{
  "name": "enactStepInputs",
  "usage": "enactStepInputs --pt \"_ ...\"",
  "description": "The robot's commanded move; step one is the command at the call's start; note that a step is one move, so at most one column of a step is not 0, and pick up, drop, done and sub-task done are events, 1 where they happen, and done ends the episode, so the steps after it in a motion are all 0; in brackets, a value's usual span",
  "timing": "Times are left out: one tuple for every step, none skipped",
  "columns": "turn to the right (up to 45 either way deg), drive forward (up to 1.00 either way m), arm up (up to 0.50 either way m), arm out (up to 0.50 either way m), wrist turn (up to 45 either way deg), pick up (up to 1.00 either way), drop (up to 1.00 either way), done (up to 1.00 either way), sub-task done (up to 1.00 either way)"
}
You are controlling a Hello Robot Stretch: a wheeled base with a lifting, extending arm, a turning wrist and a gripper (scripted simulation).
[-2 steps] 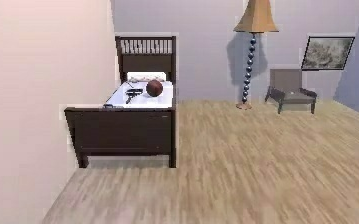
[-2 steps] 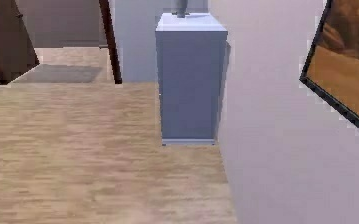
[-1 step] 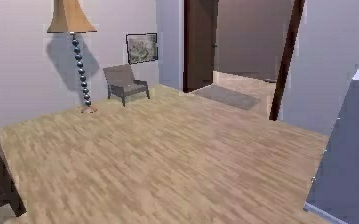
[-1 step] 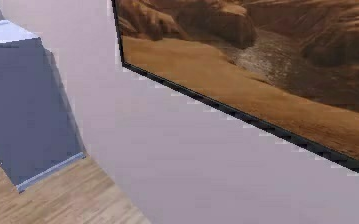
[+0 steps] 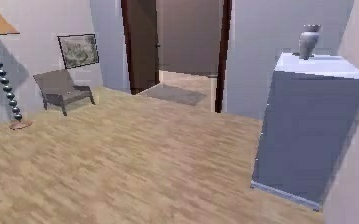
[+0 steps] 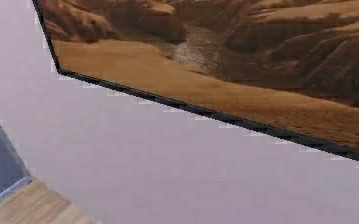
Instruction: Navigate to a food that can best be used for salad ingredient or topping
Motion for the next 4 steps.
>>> enactStepInputs --pt "0.0 1.0 0.0 0.0 0.0 0.0 0.0 0.0 0.0" --pt "0.0 1.0 0.0 0.0 0.0 0.0 0.0 0.0 0.0" --pt "0.0 1.0 0.0 0.0 0.0 0.0 0.0 0.0 0.0" --pt "0.0 1.0 0.0 0.0 0.0 0.0 0.0 0.0 0.0"
